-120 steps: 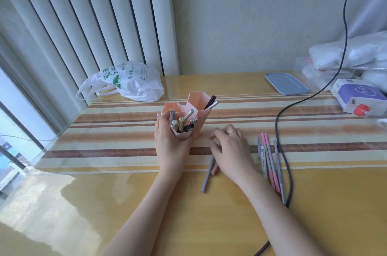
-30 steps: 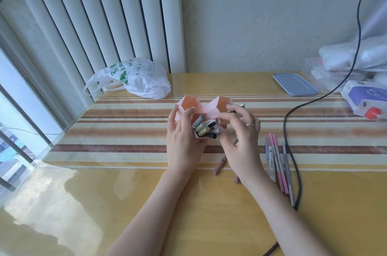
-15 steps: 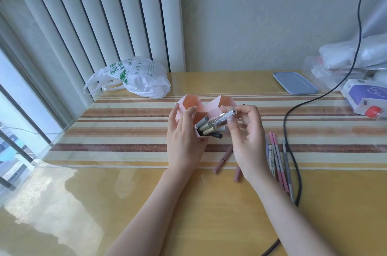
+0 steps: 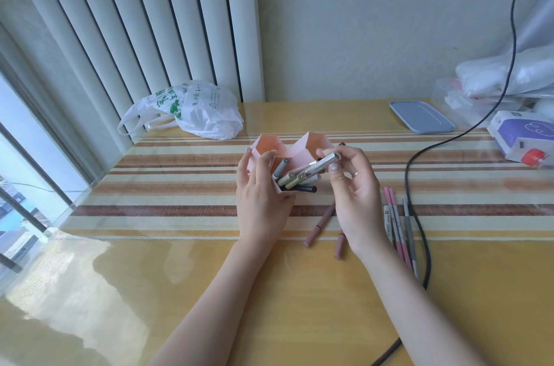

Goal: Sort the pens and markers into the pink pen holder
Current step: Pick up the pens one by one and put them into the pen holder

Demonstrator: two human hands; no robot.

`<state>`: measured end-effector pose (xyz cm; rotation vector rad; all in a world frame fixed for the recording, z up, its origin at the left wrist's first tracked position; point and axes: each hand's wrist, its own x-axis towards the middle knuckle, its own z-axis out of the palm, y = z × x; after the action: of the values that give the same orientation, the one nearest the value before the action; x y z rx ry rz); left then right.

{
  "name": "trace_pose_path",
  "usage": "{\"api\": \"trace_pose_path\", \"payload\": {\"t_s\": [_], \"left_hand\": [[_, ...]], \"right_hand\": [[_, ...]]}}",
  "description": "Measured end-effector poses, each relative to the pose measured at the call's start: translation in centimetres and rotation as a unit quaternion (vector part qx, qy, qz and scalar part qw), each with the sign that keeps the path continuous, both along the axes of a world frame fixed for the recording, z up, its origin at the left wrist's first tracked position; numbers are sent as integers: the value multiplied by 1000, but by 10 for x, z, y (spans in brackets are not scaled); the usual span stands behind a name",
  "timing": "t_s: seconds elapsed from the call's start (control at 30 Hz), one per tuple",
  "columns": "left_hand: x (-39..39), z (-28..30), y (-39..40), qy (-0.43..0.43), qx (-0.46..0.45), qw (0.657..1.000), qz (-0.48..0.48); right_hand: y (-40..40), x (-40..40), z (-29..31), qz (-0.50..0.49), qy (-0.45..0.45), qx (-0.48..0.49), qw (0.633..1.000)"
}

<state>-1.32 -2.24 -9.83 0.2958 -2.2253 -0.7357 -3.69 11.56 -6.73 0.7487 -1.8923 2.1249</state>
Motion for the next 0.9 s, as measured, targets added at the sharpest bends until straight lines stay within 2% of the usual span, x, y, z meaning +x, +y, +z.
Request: {"api": "trace_pose_path", "payload": {"t_s": [0.23,0.7,0.9], "left_hand": [[1,2,1,-2,12,1000,4],[0,2,1,-11,12,1000,10],[0,2,1,3,8,1000,12]], "right_hand": [[1,-1,0,-26,8,41,999],[1,-1,1,-32,-1,-10,999],[0,-3,0,-28,9,-2,1000]]}}
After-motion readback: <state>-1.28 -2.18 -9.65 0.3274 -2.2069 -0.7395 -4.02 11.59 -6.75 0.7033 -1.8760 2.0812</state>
